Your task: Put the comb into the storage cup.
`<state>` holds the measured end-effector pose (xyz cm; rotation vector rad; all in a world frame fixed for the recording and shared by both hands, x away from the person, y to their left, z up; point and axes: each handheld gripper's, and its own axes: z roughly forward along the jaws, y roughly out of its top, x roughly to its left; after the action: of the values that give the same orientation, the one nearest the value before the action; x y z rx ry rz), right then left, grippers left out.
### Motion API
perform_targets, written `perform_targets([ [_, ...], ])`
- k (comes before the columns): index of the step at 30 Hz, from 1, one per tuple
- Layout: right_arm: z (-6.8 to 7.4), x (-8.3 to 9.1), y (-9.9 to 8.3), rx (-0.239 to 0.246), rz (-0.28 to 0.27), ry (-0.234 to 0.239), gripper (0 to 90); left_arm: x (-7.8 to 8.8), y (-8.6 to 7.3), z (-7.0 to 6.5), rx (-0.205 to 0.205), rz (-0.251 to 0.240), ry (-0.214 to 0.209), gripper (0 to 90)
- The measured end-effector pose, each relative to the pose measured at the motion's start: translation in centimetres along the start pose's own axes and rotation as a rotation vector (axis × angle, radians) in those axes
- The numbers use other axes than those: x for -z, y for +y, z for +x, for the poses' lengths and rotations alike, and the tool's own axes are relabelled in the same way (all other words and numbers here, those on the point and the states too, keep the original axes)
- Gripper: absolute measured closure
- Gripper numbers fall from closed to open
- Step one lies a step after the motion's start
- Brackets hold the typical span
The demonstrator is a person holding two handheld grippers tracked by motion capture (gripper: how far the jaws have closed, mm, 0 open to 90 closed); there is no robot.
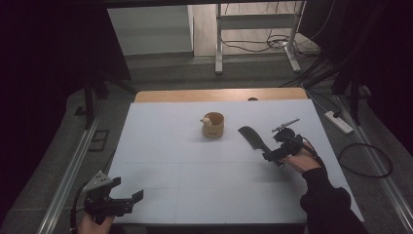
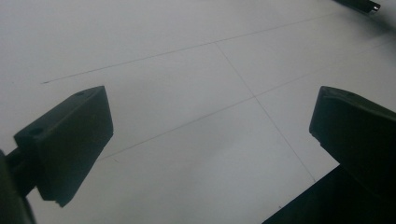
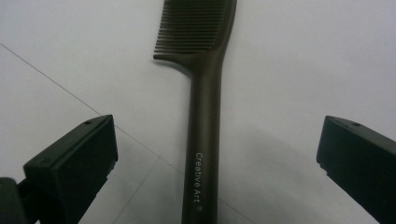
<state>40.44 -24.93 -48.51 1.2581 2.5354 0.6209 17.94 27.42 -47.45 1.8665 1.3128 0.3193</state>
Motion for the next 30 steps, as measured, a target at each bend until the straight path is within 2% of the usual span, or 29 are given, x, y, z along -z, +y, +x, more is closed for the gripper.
perform_targets([
  [5, 0.1, -1.0, -0.2, 0.016, 0.019, -0.003, 0.0, 0.0, 0.0, 0.0, 0.0, 0.001, 0.0, 0.2],
  [13, 0.5, -2.6, -0.6, 0.058, 0.089, -0.016, 0.0, 0.0, 0.0, 0.0, 0.0, 0.002, 0.0, 0.2],
  [15, 0.2, -2.7, -0.8, 0.035, 0.082, -0.003, 0.0, 0.0, 0.0, 0.0, -0.001, 0.002, 0.0, 0.2],
  [21, 0.3, -2.7, -0.8, 0.033, 0.081, -0.005, 0.0, 0.0, 0.0, 0.0, 0.0, 0.003, 0.0, 0.2],
  [27, 0.4, -2.7, -0.5, 0.021, 0.107, -0.01, 0.0, 0.0, 0.0, 0.0, 0.002, 0.004, -0.001, 0.3],
  [30, 0.5, -2.4, -0.5, 0.034, 0.109, -0.001, 6.4, -0.1, 0.0, 0.0, 0.003, 0.004, -0.001, 0.3],
])
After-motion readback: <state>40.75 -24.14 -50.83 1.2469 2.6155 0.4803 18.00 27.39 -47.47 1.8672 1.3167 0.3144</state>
